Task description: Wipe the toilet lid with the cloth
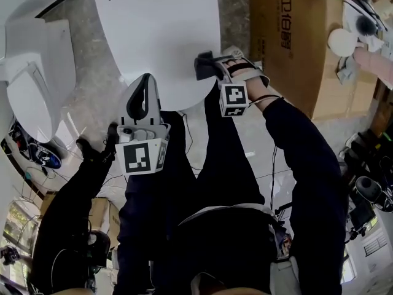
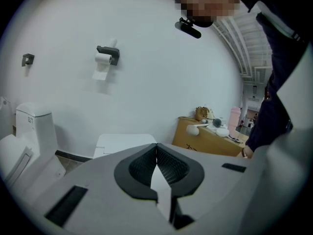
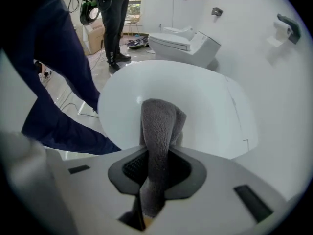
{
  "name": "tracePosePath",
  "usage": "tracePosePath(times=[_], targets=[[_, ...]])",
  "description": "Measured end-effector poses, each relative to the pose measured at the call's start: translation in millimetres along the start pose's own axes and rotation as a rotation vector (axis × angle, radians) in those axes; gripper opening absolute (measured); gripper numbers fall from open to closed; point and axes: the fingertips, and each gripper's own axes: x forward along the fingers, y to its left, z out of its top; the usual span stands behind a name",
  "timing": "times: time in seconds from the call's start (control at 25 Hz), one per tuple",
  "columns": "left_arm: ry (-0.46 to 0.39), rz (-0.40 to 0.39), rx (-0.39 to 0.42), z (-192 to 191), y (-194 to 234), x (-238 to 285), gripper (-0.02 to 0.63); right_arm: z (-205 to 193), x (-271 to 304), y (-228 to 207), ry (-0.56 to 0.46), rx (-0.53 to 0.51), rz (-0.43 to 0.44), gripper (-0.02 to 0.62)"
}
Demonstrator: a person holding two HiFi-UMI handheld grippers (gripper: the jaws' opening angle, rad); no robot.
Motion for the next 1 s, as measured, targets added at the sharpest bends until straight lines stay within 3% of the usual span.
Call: tracePosePath(times=[0.24, 0.44, 0.76, 1.0], targets=[[0.005, 0.029, -0.027, 1.1, 5.1, 5.2, 0.015, -0.4, -2.3, -120.7, 0.003, -0.005, -0.197, 0.074], [0.015, 0.066, -0.051, 2.1, 10.9, 10.3, 0.015, 3.4, 1.6, -199.0, 0.006, -0.05, -0.302, 0.074], [0.015, 0.18, -0.085, 5.1, 41.0, 21.1, 0.015, 5.4, 28.9, -290.4, 0.02, -0.136, -0.387, 0.074], [0.021, 0.226, -0.099, 4.9, 45.7, 32.2, 0.015, 10.2, 54.4, -329.7, 0.045, -0.173, -0.412, 0.074]])
